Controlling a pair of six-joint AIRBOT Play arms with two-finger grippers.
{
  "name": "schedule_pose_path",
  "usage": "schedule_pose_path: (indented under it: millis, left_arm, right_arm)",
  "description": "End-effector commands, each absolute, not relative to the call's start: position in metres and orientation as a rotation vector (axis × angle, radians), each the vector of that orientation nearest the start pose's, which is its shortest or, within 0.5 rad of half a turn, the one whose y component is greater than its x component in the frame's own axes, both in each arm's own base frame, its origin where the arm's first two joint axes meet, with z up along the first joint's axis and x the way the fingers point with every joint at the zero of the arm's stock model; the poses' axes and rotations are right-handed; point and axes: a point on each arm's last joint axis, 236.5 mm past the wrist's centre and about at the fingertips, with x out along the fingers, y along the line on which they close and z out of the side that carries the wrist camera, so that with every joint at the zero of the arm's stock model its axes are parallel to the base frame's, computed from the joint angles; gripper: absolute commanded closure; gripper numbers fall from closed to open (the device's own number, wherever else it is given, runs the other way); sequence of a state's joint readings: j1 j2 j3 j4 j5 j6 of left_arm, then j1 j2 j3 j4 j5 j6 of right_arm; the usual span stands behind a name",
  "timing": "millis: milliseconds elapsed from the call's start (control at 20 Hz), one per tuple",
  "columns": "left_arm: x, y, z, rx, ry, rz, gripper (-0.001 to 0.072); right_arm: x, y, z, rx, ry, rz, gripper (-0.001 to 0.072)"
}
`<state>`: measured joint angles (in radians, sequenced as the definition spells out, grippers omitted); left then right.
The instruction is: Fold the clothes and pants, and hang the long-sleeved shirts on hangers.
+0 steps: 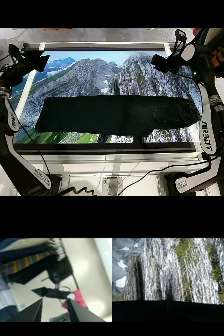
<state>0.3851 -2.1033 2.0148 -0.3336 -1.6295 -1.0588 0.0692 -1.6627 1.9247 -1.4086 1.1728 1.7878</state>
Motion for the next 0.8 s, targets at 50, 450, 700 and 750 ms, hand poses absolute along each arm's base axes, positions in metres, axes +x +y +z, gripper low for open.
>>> schedule_pose_path:
  millis: [50, 450, 700, 750]
  left_arm:
    - [0.497, -0.024, 0.263, -0.971, 0.224, -1.464, 0.0550]
    - [0.457, 0.019, 0.259, -0.586, 0.558, -0.957, 0.0594]
    - [0.405, 0.080, 0.187, -0.734, 0.708, -0.652, 0.0621]
    - [0.394, 0.086, 0.165, -0.782, 0.751, -0.613, 0.0617]
  right_arm:
    - [0.531, 0.071, 0.155, 0.234, 0.909, 0.102, 0.0689]
    - [0.505, 0.059, 0.187, 0.188, 0.892, 0.091, 0.0677]
    - [0.485, 0.058, 0.189, 0.193, 0.886, 0.091, 0.0677]
    - [0.479, 0.058, 0.183, 0.192, 0.901, 0.089, 0.0677]
